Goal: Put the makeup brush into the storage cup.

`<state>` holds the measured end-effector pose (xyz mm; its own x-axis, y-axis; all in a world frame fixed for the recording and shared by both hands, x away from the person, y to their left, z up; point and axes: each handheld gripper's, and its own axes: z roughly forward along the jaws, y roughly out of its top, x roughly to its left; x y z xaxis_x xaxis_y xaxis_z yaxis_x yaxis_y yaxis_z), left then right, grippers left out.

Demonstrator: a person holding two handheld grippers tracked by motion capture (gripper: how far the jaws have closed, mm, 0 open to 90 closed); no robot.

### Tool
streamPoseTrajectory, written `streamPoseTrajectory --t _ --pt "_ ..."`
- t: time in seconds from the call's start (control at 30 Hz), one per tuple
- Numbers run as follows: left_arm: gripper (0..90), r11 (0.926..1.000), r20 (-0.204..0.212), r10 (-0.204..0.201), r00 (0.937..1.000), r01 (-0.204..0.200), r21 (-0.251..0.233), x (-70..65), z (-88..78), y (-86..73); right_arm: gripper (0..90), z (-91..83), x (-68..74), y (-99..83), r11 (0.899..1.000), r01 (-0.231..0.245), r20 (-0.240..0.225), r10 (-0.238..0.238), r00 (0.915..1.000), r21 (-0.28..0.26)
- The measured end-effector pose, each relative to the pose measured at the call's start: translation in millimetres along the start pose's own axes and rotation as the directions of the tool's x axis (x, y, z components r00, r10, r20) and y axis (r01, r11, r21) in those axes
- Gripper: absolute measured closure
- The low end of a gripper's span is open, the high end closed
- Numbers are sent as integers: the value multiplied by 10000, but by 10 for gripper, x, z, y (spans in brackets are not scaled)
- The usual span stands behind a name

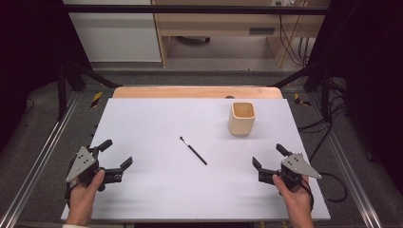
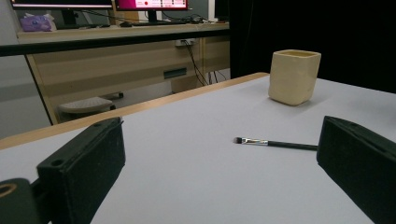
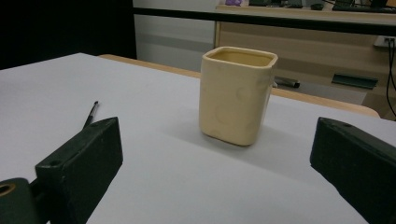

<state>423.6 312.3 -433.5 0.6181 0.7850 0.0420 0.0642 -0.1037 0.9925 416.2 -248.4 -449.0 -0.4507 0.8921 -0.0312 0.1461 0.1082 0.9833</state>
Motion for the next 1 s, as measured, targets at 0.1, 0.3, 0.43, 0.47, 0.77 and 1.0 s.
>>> streamPoseTrajectory --t 0.1,0.3,0.43,0.47,0.77,1.0 --pt "9 10000 -5 1 10000 -1 -9 -2 -1 -1 29 -2 0 1 10000 23 26 -23 10000 -4" --pt "9 10000 11 44 10000 -44 35 -10 17 -9 30 -3 -4 -1 10000 34 37 -34 10000 50" --pt "9 9998 46 136 9999 -136 115 -21 28 -12 29 -6 -1 0 10000 23 53 -23 10000 81" --pt "9 9998 63 175 9998 -176 129 -26 30 -12 29 -5 3 1 9999 38 81 -39 10000 102" --pt "9 9997 47 176 9998 -177 162 -30 27 -15 34 -33 42 15 9978 41 72 -46 10000 668" --pt "9 9998 -84 126 9999 -125 151 -3 -9 -19 33 -55 190 63 9852 437 -614 -339 9975 1657"
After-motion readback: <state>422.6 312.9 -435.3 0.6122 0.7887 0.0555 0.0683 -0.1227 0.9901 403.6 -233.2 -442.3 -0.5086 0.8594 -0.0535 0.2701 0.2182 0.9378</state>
